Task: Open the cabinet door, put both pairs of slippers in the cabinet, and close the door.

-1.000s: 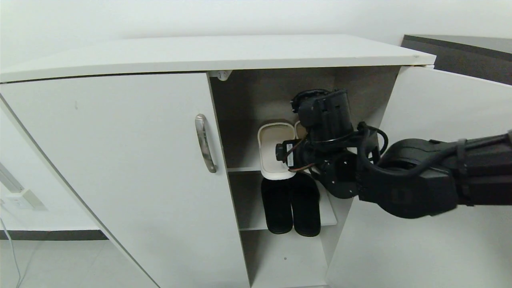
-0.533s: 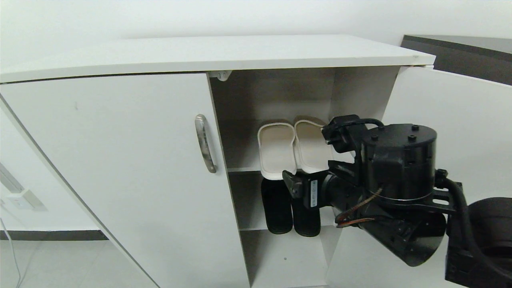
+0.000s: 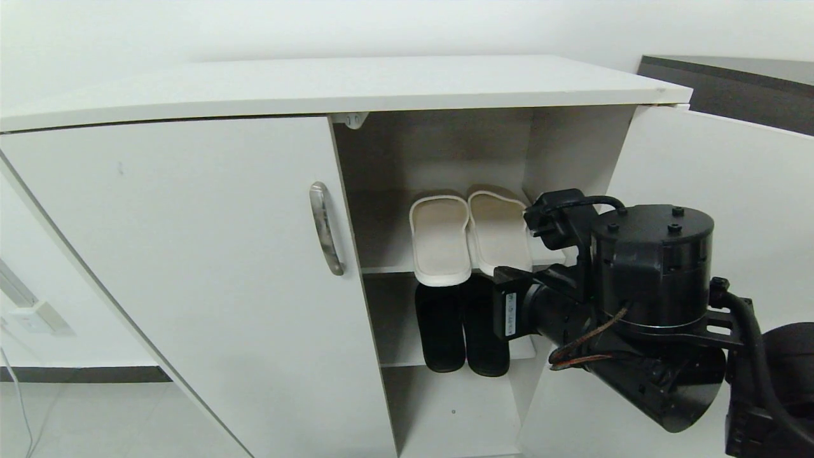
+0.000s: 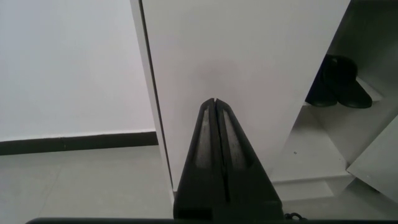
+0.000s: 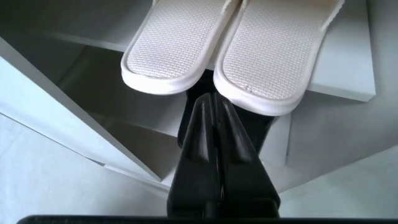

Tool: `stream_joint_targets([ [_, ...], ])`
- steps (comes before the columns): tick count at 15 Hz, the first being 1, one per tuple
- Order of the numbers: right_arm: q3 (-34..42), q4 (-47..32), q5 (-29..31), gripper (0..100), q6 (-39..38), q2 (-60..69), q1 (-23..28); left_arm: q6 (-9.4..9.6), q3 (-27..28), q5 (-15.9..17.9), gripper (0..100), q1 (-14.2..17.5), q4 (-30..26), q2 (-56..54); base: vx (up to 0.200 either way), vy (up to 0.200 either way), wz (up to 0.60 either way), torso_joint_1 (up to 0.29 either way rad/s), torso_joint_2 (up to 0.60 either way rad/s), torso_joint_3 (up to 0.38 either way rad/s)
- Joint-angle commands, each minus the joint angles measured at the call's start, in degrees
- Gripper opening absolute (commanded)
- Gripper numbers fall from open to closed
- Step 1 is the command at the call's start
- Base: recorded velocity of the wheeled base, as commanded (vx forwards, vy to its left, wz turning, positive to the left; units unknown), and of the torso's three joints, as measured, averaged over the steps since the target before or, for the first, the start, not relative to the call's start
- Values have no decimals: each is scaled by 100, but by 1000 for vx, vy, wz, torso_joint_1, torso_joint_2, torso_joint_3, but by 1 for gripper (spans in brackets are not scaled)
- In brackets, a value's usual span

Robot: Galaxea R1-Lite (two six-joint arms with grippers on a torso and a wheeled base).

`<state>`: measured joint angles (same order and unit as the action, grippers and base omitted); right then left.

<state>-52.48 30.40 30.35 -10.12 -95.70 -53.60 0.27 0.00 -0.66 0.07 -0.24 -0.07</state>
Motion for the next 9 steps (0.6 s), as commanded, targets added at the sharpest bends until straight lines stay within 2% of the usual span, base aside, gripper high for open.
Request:
stream_joint_targets([
  [1,1,1,14,0,1,-19,-1,0,0,-4,0,1,-2,7,0,0,0,0,0,0],
  [6,1,1,23,0,-17,-125,16,0,0,-4,0,1,-2,7,0,0,0,0,0,0],
  [9,89,124,32,0,1,-134,16,-9,0,-4,0,1,-2,7,-200,0,0,4,1,2],
])
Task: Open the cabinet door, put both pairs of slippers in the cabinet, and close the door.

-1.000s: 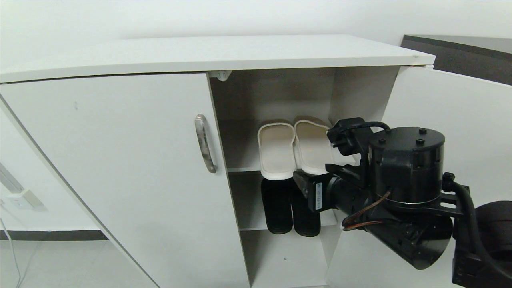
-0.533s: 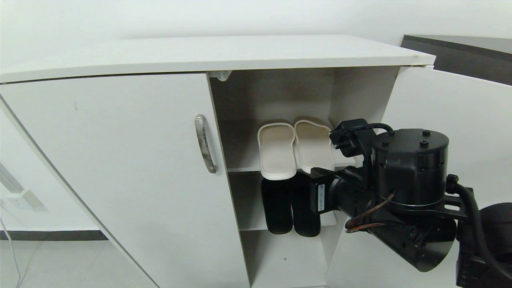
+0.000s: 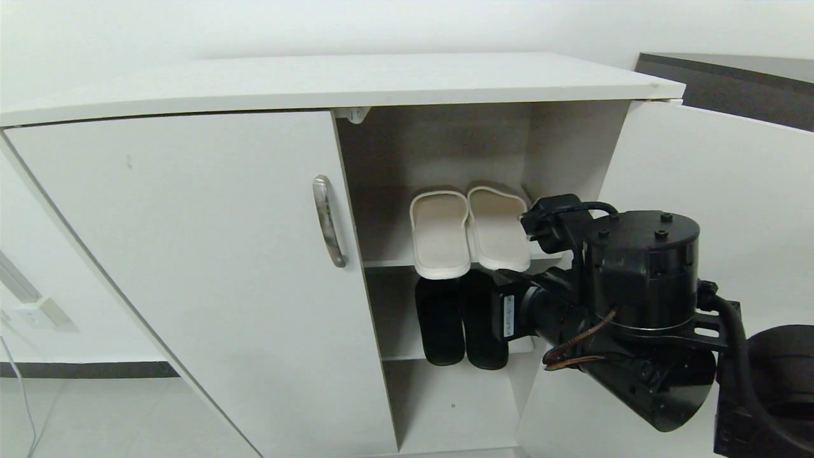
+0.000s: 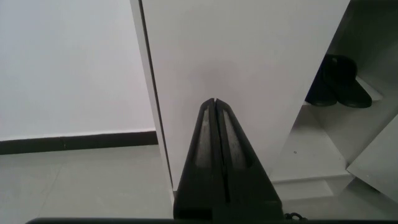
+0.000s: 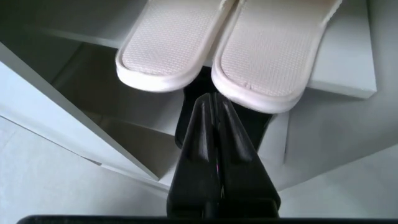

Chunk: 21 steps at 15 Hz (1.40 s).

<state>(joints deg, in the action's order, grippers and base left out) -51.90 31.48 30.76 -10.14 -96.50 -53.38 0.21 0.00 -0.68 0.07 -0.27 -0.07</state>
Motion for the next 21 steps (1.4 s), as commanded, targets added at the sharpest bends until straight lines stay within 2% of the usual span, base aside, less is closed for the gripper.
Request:
stream_joint_targets([
  [1,39,43,-8,0,4,-53,-5,-3,0,-2,0,1,0,7,-200,0,0,2,2,2],
  [9,233,78,-43,0,-5,-123,21,-3,0,-2,0,1,0,7,-200,0,0,2,3,2],
  [16,426,421,-61,0,4,-211,214,6,0,-2,0,1,0,7,-200,0,0,4,3,2],
  [21,690,623,-70,0,214,-229,381,-3,0,-20,0,1,0,7,0,0,0,0,0,0],
])
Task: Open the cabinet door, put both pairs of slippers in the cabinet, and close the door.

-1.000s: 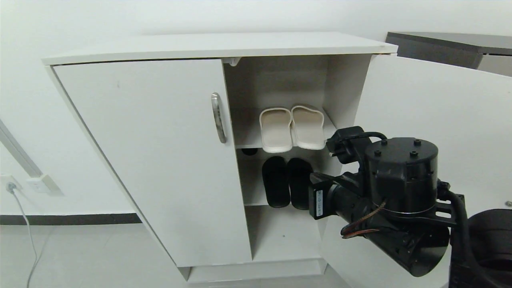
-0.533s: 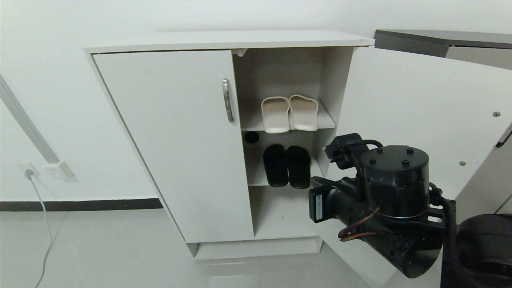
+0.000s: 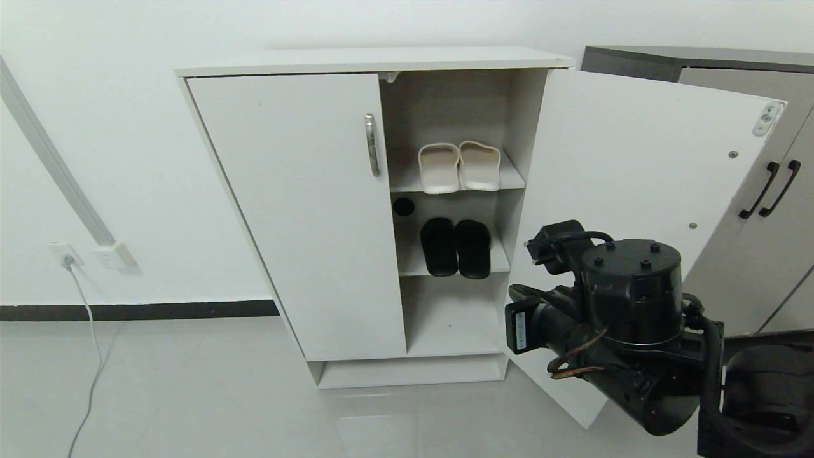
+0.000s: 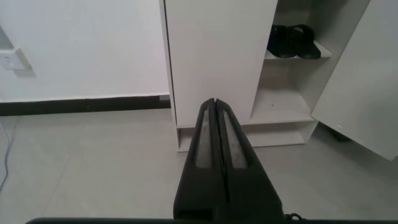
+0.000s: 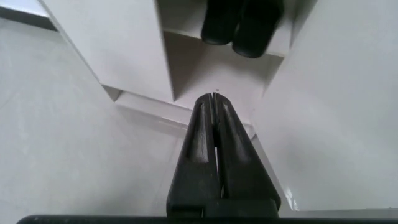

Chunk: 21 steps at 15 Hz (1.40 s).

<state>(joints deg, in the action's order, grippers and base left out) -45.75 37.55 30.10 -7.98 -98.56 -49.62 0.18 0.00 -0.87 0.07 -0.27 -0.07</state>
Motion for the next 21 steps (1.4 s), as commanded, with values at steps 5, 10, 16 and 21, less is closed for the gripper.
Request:
stream_joint_targets([
  [5,181,227,-127,0,122,-32,13,-1,0,7,0,1,0,7,0,0,0,0,0,0],
  [10,207,262,-127,0,148,-102,13,17,0,7,0,1,0,7,0,0,0,0,0,0],
  [16,189,455,-109,0,157,-207,92,17,0,7,0,1,0,7,0,0,0,1,-23,-26],
  [21,225,464,-109,0,157,-225,92,17,0,7,0,1,0,7,0,0,0,25,-328,-349],
])
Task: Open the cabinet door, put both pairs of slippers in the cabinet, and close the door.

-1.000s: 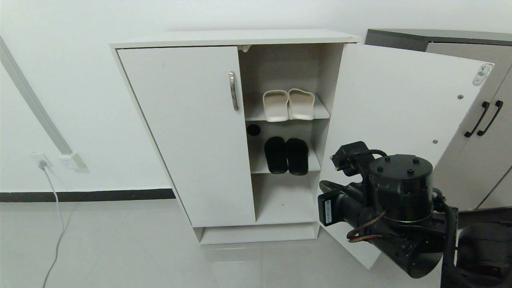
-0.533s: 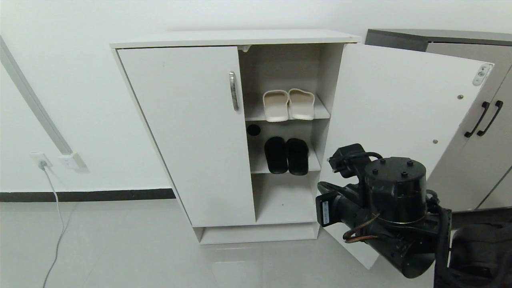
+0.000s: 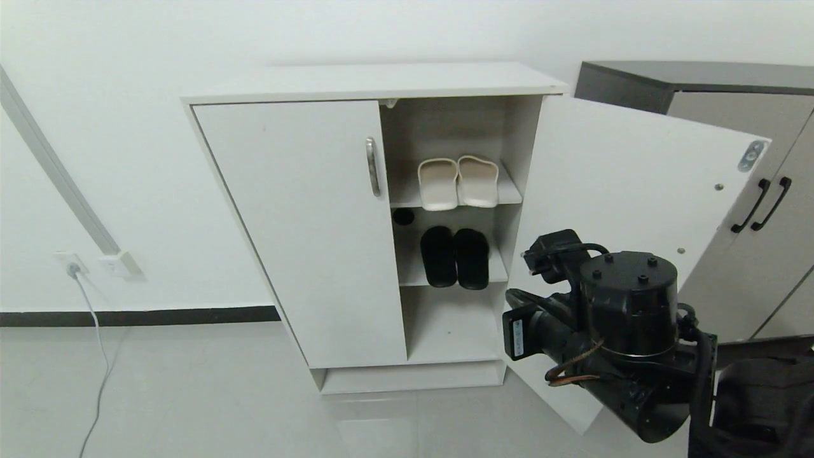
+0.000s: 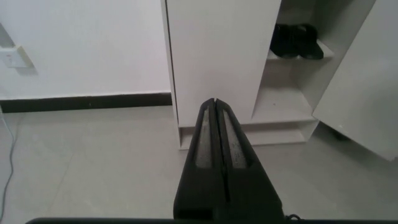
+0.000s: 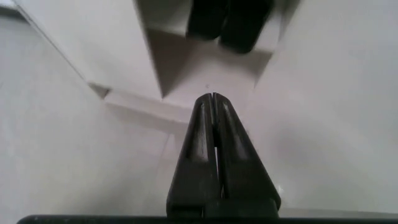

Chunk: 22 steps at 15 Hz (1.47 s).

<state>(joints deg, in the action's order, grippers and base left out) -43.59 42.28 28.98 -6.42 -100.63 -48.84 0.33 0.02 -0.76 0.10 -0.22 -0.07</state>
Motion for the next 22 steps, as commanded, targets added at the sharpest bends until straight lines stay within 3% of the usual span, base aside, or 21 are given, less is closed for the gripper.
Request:
stream_joint_targets([
  [1,9,-9,3,0,1,-18,14,2,-2,-4,0,-1,-4,7,0,0,0,22,-520,-359],
  [11,9,-9,3,0,1,-18,14,2,-2,-4,0,-1,-4,7,0,0,0,128,-465,-338],
  [22,9,-9,3,0,1,-18,23,2,-2,-4,0,-1,-4,7,0,0,0,201,-514,-317],
])
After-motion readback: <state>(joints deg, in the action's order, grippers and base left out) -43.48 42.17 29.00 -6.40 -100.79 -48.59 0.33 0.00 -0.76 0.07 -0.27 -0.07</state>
